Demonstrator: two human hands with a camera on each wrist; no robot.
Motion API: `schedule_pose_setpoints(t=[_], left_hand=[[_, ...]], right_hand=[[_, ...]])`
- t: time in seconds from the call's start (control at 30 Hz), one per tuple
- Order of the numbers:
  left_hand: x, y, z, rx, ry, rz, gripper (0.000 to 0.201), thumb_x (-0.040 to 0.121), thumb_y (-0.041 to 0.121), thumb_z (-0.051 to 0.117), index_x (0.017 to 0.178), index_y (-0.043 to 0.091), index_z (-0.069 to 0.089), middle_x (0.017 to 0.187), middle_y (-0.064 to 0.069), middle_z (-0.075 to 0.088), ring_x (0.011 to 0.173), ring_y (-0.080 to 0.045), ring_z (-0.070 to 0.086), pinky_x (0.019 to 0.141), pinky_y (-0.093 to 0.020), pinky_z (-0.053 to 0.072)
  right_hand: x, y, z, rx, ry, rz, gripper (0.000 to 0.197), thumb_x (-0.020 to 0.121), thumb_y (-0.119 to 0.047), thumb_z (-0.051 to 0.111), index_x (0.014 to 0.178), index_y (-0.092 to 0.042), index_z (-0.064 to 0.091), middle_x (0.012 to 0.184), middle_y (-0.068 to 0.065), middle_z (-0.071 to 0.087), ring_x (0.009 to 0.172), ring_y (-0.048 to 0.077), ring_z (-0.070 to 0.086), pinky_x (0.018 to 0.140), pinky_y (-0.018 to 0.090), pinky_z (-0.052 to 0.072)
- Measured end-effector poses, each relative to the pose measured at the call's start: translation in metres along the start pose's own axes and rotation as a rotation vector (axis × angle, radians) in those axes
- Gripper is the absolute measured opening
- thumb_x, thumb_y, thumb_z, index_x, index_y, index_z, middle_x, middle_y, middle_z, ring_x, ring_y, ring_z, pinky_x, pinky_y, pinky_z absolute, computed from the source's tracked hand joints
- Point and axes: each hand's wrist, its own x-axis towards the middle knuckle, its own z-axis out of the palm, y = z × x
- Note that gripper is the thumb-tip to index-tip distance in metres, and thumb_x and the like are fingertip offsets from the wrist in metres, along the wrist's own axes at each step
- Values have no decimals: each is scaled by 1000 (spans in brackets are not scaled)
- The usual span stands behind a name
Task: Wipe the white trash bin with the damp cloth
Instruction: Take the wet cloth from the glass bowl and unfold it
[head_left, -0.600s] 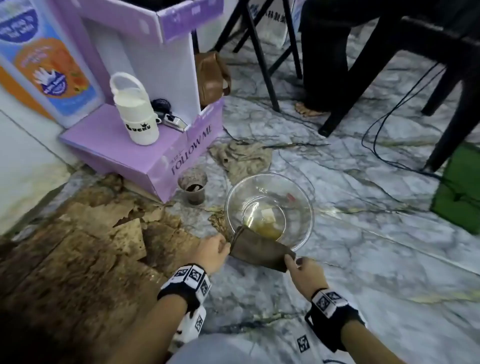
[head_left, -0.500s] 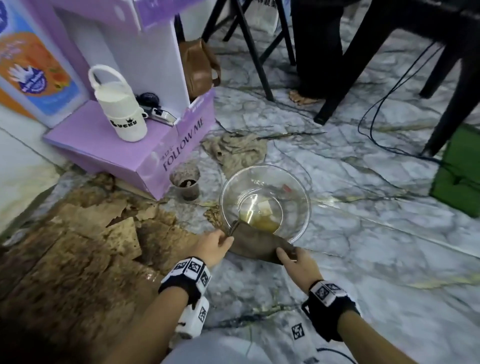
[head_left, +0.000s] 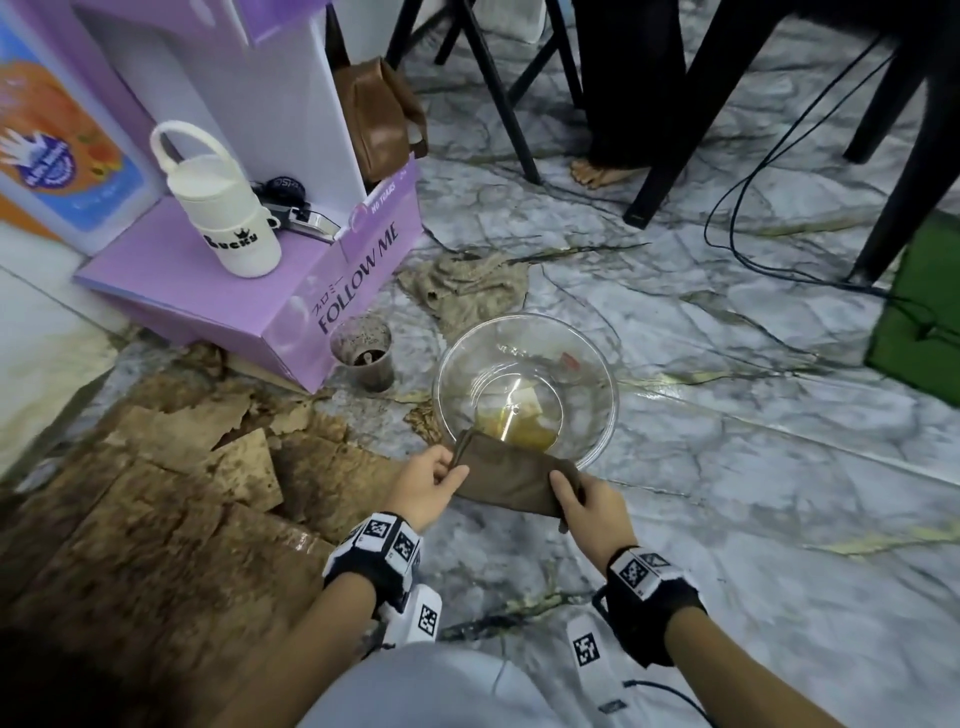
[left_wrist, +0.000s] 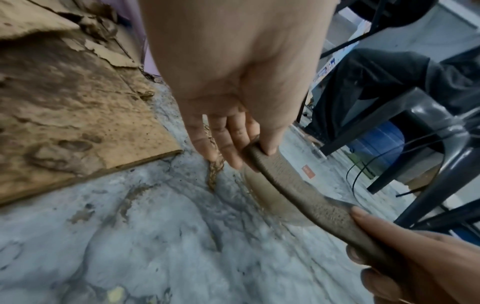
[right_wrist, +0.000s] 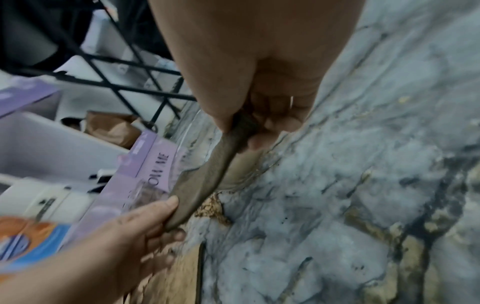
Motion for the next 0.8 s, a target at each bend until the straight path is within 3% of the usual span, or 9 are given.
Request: schedule_pose_setpoints(t=[0.13,0.23,0.3,0.37,0.53,0.6,0.67,0.7,0.8], left_hand=[[-18,3,-17,-40,55,14,16,97,25,64,97,9,63,86,-15,69,75,-18,59,75,-33,47],[-42,10,-34,-54,125,52,14,98,25,63,95,12,64,76,-6,64,70,-8,58,69,-27,43],[-64,18,-50,-84,183,77,14,99,23,62,93,11,62,72,1,58,62,0,52,63,-17,40],[-85,27,-69,-122,251,102,19,99,25,63,91,9,59,71,0,52,62,-6,46,61,-19,37],[-142,51,-120,-202,441,178,17,100,24,62,89,12,58,71,0,51,62,-8,46,63,-25,37],[-169,58,-141,-213,524,206,15,100,24,62,87,17,59,69,4,54,59,-7,51,62,-29,41],[-197,63,-161,-237,601,213,15,99,28,63,88,18,61,72,-5,60,67,-23,59,65,-41,46],[-212,64,-171,-245,646,213,15,99,30,64,88,18,62,77,-9,64,72,-28,62,68,-41,48],[-266,66,-196,-255,801,206,14,99,32,63,91,20,62,86,-9,68,81,-19,64,70,-29,47]], right_hand=[[-9,-21,-3,-70,6,-157,45,102,-43,52,74,-8,58,59,8,65,55,20,62,61,38,49],[-23,-49,-14,-32,-55,-273,42,103,-40,52,70,-14,53,54,1,63,46,8,56,53,27,44],[-31,-66,-19,-25,-104,-351,43,103,-41,51,74,-9,55,53,2,62,44,8,55,53,27,45],[-37,-88,-22,-14,-146,-410,45,103,-42,51,78,-5,57,53,4,62,46,14,59,53,33,47],[-64,-167,-37,30,-319,-562,29,104,-30,52,84,-12,61,49,-5,60,46,13,58,48,23,43],[-78,-200,-43,-7,-431,-626,29,105,-30,51,91,-7,62,53,-1,64,48,15,60,49,23,44],[-97,-234,-47,-41,-519,-693,26,105,-25,50,91,-5,60,55,0,64,49,13,60,50,21,44],[-108,-252,-49,-65,-543,-740,25,105,-23,50,88,-8,59,55,-1,64,48,10,59,49,18,43],[-148,-301,-49,-189,-572,-907,35,105,-29,51,84,-2,55,58,3,69,50,11,62,52,20,45]])
